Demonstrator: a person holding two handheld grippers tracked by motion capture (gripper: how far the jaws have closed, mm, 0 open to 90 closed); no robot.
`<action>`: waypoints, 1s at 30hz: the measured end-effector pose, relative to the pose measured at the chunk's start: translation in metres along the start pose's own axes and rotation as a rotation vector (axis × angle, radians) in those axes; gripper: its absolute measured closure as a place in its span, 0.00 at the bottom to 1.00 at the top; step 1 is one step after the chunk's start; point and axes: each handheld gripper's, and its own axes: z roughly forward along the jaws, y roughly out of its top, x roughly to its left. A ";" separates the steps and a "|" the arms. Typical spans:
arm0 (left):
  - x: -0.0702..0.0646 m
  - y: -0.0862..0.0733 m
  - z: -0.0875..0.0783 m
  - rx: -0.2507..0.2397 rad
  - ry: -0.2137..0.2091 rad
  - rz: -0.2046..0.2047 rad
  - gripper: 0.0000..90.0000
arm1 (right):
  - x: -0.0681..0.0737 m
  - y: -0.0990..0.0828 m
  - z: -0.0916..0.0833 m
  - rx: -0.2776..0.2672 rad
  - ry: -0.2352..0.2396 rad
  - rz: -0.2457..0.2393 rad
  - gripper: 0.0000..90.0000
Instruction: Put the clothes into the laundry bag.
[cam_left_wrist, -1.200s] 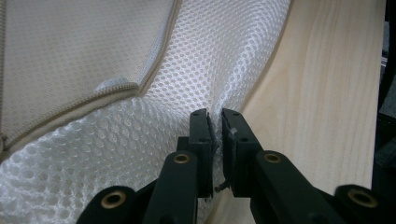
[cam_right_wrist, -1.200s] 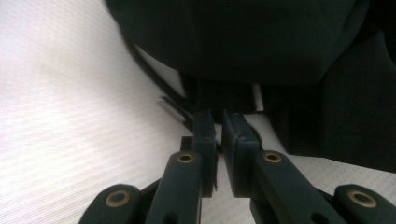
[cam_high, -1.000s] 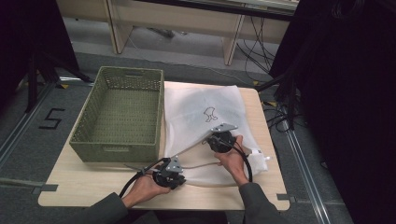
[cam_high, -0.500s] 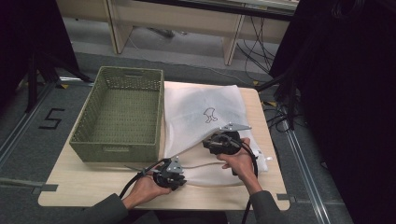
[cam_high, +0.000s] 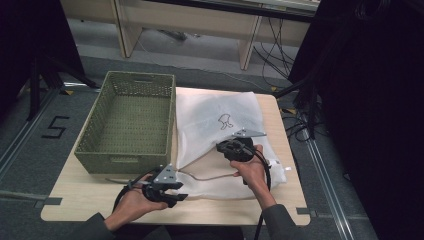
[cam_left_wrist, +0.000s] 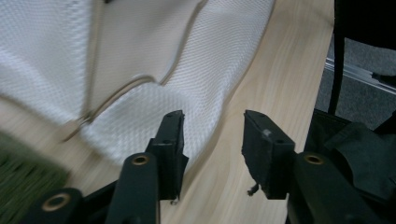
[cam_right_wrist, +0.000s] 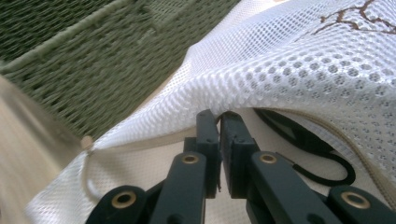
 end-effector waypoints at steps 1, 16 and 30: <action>0.000 -0.003 -0.005 -0.022 0.004 -0.025 0.62 | 0.001 -0.001 -0.001 0.000 0.005 -0.017 0.98; 0.008 -0.027 -0.030 0.033 0.028 -0.049 0.52 | -0.002 -0.050 0.034 0.283 -0.093 -0.020 0.99; 0.009 -0.030 -0.036 0.039 0.054 -0.055 0.48 | 0.016 -0.028 -0.029 0.098 -0.054 -0.101 0.77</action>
